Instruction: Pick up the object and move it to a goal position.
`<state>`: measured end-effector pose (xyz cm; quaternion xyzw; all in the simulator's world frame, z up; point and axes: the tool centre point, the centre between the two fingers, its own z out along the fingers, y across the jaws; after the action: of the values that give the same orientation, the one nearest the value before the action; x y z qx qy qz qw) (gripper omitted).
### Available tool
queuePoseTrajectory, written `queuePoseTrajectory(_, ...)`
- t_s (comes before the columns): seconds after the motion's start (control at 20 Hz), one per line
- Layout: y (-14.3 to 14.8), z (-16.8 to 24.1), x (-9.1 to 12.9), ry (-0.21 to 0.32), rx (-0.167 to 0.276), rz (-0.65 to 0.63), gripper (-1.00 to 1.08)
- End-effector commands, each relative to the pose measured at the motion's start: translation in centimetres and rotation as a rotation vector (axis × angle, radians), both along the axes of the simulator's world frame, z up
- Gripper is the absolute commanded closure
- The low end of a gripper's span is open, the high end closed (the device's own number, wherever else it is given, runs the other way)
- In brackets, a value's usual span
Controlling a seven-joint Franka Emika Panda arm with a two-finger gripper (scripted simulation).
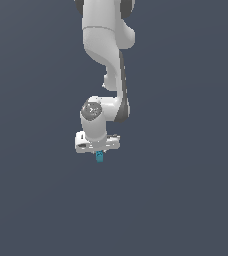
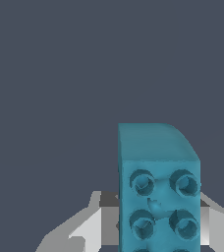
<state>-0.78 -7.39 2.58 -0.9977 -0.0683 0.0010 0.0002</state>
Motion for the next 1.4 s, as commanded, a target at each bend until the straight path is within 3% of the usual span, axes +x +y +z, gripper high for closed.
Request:
queuePoseTrajectory(0.0, 0.2, 0.7, 0.1, -0.002, 0.0, 0.0, 1.08)
queuePoseTrajectory(0.45, 1.6, 6.4, 0.3, -0.002, 0.0, 0.0, 1.08)
queuePoseTrajectory(1.35, 6.1, 25.3, 1.6, -0.002, -0.001, 0.0, 1.08)
